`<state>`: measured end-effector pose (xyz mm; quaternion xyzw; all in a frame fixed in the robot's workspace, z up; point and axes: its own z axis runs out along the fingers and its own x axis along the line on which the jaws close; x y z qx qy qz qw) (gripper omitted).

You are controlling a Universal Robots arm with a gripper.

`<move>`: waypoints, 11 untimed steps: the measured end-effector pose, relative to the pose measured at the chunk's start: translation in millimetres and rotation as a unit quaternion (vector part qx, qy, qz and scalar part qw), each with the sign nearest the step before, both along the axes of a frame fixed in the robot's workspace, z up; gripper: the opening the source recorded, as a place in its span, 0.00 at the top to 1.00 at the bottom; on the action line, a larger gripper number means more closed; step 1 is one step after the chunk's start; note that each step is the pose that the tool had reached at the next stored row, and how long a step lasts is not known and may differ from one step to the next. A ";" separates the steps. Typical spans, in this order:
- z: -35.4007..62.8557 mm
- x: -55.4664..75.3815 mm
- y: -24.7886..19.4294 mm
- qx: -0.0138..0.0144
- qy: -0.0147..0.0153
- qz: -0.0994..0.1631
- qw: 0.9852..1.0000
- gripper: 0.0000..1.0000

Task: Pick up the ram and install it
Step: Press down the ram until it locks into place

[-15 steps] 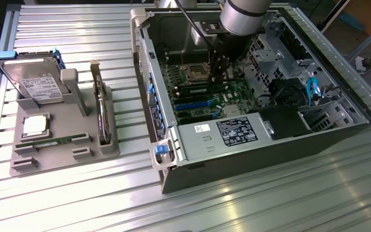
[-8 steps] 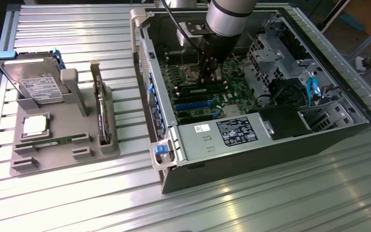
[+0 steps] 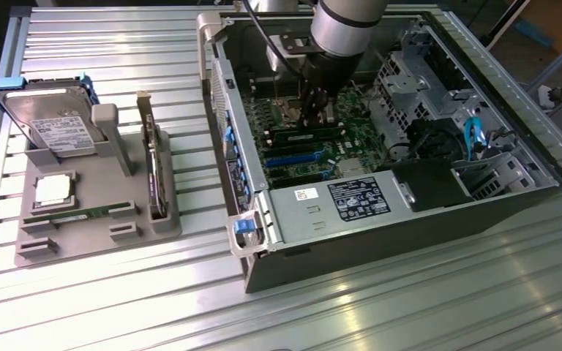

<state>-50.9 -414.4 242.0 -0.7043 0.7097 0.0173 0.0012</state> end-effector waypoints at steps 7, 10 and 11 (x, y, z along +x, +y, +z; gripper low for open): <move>-6.2 0.0 0.0 0.000 0.000 0.000 1.000 0.89; -9.5 0.0 0.0 0.000 0.000 0.000 1.000 0.89; -9.6 0.0 0.0 0.000 0.000 0.000 1.000 0.89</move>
